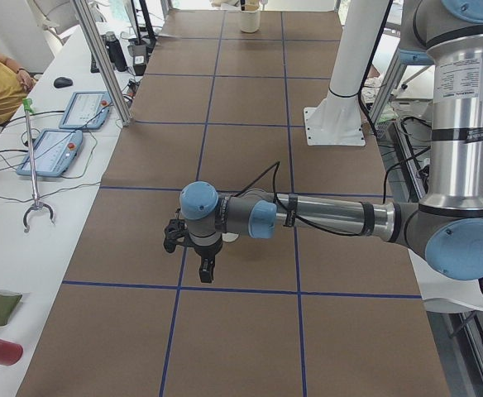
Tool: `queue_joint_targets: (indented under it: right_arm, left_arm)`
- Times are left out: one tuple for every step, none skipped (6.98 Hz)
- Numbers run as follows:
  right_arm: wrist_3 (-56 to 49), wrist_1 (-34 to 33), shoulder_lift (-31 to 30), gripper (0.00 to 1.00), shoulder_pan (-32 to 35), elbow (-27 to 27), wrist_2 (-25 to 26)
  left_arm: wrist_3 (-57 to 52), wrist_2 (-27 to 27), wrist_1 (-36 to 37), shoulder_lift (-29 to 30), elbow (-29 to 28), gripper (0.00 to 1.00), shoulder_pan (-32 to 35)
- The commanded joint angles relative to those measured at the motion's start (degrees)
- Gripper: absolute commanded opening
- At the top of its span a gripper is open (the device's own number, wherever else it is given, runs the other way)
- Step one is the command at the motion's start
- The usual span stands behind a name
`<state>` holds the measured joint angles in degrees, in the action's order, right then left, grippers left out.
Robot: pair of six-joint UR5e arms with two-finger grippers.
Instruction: Left arm hands cup to right arm to dump lemon
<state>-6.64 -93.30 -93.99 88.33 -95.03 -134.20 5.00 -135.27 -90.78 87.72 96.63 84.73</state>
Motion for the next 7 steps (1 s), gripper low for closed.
queue_joint_targets:
  right_arm:
    - [0.0, 0.1, 0.2, 1.00, 0.0, 0.2, 0.2]
    - [-0.1, 0.1, 0.5, 1.00, 0.0, 0.1, 0.2]
    - [0.0, 0.1, 0.6, 1.00, 0.0, 0.1, 0.1]
    - [0.1, 0.1, 0.6, 1.00, 0.0, -0.2, 0.1]
    - [0.1, 0.1, 0.9, 1.00, -0.1, -0.2, 0.2]
    - [0.1, 0.1, 1.3, 1.00, -0.1, -0.3, 0.1]
    - [0.1, 0.1, 1.3, 1.00, -0.1, -0.2, 0.2]
  left_arm:
    - [0.0, -1.6, 6.2, 3.1, -0.7, 1.00, -0.1]
    - [0.0, -1.6, 6.2, 3.1, -0.7, 1.00, 0.0]
    - [-0.1, -1.4, 6.2, 3.0, -0.1, 1.00, 0.0]
    - [-0.1, -1.5, 6.1, 3.2, 0.0, 1.00, 0.0]
    - [-0.4, -1.4, 6.0, 2.9, -0.2, 1.00, 0.0]
    - [-0.8, -1.4, 5.7, 2.8, -0.1, 1.00, 0.0]
    - [-0.9, 1.2, 5.6, 3.1, 0.0, 1.00, 0.1]
